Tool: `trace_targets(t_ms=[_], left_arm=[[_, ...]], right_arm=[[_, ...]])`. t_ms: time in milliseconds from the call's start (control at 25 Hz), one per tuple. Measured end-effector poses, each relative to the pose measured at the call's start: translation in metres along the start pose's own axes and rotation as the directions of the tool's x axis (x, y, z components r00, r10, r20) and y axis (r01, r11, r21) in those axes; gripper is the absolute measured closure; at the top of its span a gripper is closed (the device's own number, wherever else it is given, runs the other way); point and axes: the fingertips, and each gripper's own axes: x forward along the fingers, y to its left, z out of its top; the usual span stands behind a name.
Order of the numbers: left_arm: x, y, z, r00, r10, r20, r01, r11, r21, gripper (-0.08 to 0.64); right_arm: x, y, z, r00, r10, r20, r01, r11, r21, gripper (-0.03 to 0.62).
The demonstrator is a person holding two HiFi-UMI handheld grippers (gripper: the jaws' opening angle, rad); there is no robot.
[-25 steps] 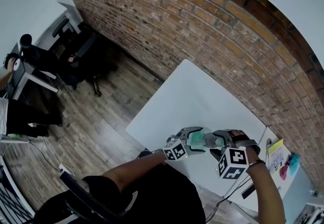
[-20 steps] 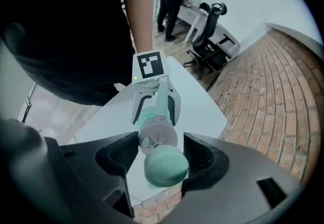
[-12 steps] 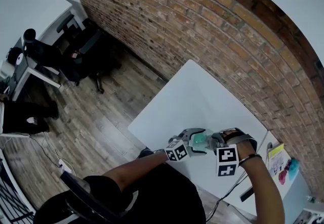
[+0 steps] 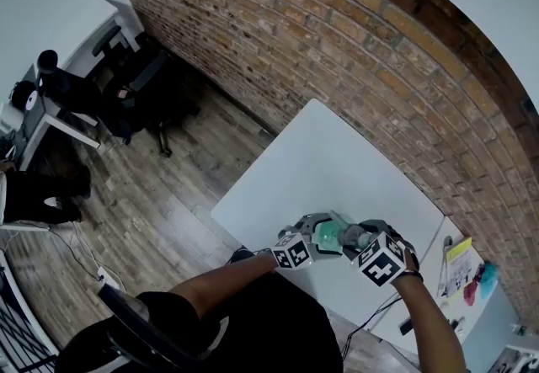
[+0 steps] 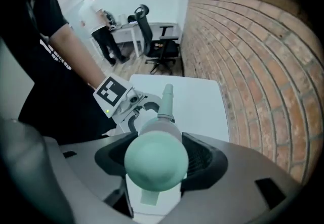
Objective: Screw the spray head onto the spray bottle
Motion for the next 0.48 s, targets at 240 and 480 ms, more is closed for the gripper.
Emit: trace_targets(t_ms=[240,480], left_arm=[[0.0001,0.0005,-0.0005,1.0,0.002,-0.001,-0.002,1.0,-0.005,0.095],[0.0007,0.0002,-0.0002,1.0,0.003,-0.005,-0.003,1.0,-0.007,0.097]], right_arm=[[0.0004,-0.0078,-0.0015,0.993,-0.078,0.093,0.039,0.933,0.358,0.32],[0.0044,-0.0096,-0.0072,0.984,-0.015,0.177,-0.078,0.861,0.503,0.31]])
